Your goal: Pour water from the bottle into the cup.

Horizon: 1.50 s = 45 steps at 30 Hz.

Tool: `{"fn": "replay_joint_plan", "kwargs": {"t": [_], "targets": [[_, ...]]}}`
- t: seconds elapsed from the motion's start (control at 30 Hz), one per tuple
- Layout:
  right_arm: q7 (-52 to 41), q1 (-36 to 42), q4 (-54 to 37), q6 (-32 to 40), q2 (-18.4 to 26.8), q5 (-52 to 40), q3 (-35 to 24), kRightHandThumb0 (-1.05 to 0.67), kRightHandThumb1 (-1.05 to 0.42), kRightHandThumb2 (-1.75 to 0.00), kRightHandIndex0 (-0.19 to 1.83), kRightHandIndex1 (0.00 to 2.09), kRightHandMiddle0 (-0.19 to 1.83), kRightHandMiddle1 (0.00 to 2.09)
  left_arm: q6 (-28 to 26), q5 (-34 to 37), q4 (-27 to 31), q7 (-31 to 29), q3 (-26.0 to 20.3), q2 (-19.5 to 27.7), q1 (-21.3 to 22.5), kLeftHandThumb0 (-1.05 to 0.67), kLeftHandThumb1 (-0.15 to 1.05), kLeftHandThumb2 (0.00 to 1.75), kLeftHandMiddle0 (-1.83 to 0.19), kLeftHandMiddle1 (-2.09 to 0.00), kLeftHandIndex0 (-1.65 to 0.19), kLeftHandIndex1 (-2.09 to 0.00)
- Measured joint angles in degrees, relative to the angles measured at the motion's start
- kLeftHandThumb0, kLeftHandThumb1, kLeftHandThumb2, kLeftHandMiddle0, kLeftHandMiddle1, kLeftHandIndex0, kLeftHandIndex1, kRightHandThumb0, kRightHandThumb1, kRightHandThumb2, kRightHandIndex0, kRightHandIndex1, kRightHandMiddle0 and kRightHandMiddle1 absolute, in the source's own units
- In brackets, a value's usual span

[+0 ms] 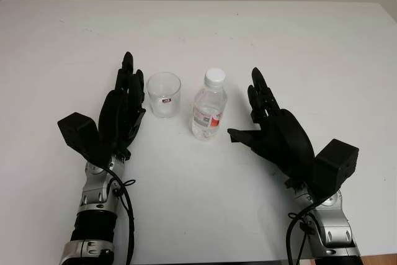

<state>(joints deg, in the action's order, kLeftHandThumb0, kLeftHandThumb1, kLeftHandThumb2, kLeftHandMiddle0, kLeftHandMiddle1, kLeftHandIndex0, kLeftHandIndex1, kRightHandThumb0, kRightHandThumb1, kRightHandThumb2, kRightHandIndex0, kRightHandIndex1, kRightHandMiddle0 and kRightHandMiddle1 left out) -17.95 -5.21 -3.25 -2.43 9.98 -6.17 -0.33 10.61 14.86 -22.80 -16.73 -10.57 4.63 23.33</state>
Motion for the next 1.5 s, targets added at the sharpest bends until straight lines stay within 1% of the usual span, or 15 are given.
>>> {"fn": "replay_joint_plan", "kwargs": {"t": [0.27, 0.47, 0.53, 0.63, 0.8, 0.87, 1.0, 1.13, 1.27, 1.33, 1.37, 1.4, 1.43, 1.47, 1.5], "targets": [[-0.4, 0.1, -0.4, 1.2, 0.0, -0.6, 0.3, -0.83, -0.86, -0.05, -0.19, 0.00, -0.19, 0.00, -0.7, 0.1, 0.4, 0.1, 0.1, 0.2, -0.1, -0.81, 1.05, 0.59, 0.17, -0.06, 0.17, -0.03], [0.0, -0.3, -0.3, 1.5, 0.0, 0.7, 1.5, -0.89, -0.88, -0.06, -0.19, 0.00, -0.19, 0.00, -0.7, 0.0, 0.3, 0.7, 0.3, 0.0, -0.1, -0.82, 1.05, 0.58, 0.17, -0.05, 0.17, -0.03], [0.1, -1.5, 0.9, 0.6, 0.0, 1.7, 2.2, -0.88, -0.88, -0.06, -0.19, 0.00, -0.19, 0.00, -0.7, -0.1, 0.3, 0.8, 0.3, -0.1, -0.1, -0.81, 1.05, 0.58, 0.17, -0.05, 0.17, -0.04], [0.4, -3.6, 4.0, -1.9, -0.4, 2.9, 3.1, -0.90, -0.87, -0.05, -0.19, 0.00, -0.19, 0.00, -0.5, -0.2, 0.3, 0.8, 0.3, -0.1, -0.1, -0.81, 1.05, 0.59, 0.17, -0.05, 0.18, -0.03], [1.2, -8.4, 10.0, -2.4, -1.9, 5.3, 5.4, -0.92, -0.85, -0.05, -0.19, 0.00, -0.19, 0.00, -0.4, -0.3, 0.4, 0.9, 0.3, -0.1, -0.1, -0.80, 1.05, 0.60, 0.19, -0.04, 0.19, -0.02], [1.3, -10.9, 13.7, -3.4, -2.7, 6.2, 6.3, -0.93, -0.85, -0.05, -0.19, 0.00, -0.19, 0.00, -0.4, -0.3, 0.4, 0.8, 0.3, -0.1, -0.2, -0.80, 1.05, 0.60, 0.19, -0.05, 0.19, -0.02], [2.0, -15.0, 20.1, -6.4, -4.8, 7.5, 7.6, -0.93, -0.84, -0.05, -0.19, 0.00, -0.19, 0.00, -0.4, -0.3, 0.5, 1.0, 0.3, -0.1, -0.2, -0.80, 1.05, 0.60, 0.18, -0.05, 0.19, -0.02], [3.8, -17.6, 25.3, -9.4, -6.5, 9.1, 8.4, -0.95, -0.83, -0.05, -0.19, 0.00, -0.19, 0.00, -0.3, -0.4, 0.7, 1.3, 0.3, -0.1, -0.2, -0.80, 1.05, 0.60, 0.19, -0.05, 0.19, -0.03], [6.0, -19.5, 29.2, -11.5, -8.9, 9.5, 8.7, -0.89, -0.80, -0.04, -0.19, 0.00, -0.19, 0.00, -0.3, -0.3, 0.8, 1.3, 0.3, -0.2, -0.2, -0.80, 1.05, 0.59, 0.18, -0.05, 0.19, -0.03], [8.0, -19.8, 30.2, -12.6, -10.1, 10.4, 8.8, -0.80, -0.78, -0.04, -0.09, 0.06, -0.10, 0.05, -0.3, -0.3, 1.0, 1.5, 0.3, -0.2, -0.3, -0.79, 1.05, 0.59, 0.17, -0.06, 0.18, -0.03], [9.6, -19.8, 30.3, -13.0, -10.8, 10.9, 8.8, -0.74, -0.77, -0.04, -0.08, 0.50, -0.11, 0.50, -0.3, -0.2, 1.1, 1.6, 0.3, -0.2, -0.4, -0.79, 1.05, 0.59, 0.17, -0.06, 0.18, -0.04], [11.3, -19.8, 30.4, -13.2, -11.5, 11.2, 8.7, -0.65, -0.80, -0.06, -0.07, 1.40, -0.11, 1.38, -0.2, -0.2, 1.1, 1.6, 0.3, -0.2, -0.4, -0.79, 1.05, 0.59, 0.17, -0.06, 0.18, -0.04], [12.8, -19.8, 30.4, -13.3, -12.2, 11.4, 8.5, -0.59, -0.82, -0.06, 0.09, 1.74, -0.02, 1.73, -0.1, -0.2, 1.1, 1.6, 0.3, -0.2, -0.4, -0.78, 1.05, 0.59, 0.17, -0.06, 0.18, -0.04], [14.2, -19.8, 30.4, -13.3, -12.7, 11.9, 8.5, -0.56, -0.86, -0.07, 0.53, 1.91, 0.30, 1.91, 0.0, -0.2, 1.1, 1.6, 0.3, -0.2, -0.4, -0.79, 1.05, 0.60, 0.17, -0.06, 0.18, -0.04], [15.8, -19.7, 30.4, -13.4, -13.0, 12.8, 8.5, -0.55, -0.94, -0.08, 1.07, 2.02, 0.81, 2.02, 0.0, -0.2, 1.1, 1.6, 0.3, -0.2, -0.4, -0.79, 1.05, 0.59, 0.17, -0.06, 0.18, -0.04]]}}
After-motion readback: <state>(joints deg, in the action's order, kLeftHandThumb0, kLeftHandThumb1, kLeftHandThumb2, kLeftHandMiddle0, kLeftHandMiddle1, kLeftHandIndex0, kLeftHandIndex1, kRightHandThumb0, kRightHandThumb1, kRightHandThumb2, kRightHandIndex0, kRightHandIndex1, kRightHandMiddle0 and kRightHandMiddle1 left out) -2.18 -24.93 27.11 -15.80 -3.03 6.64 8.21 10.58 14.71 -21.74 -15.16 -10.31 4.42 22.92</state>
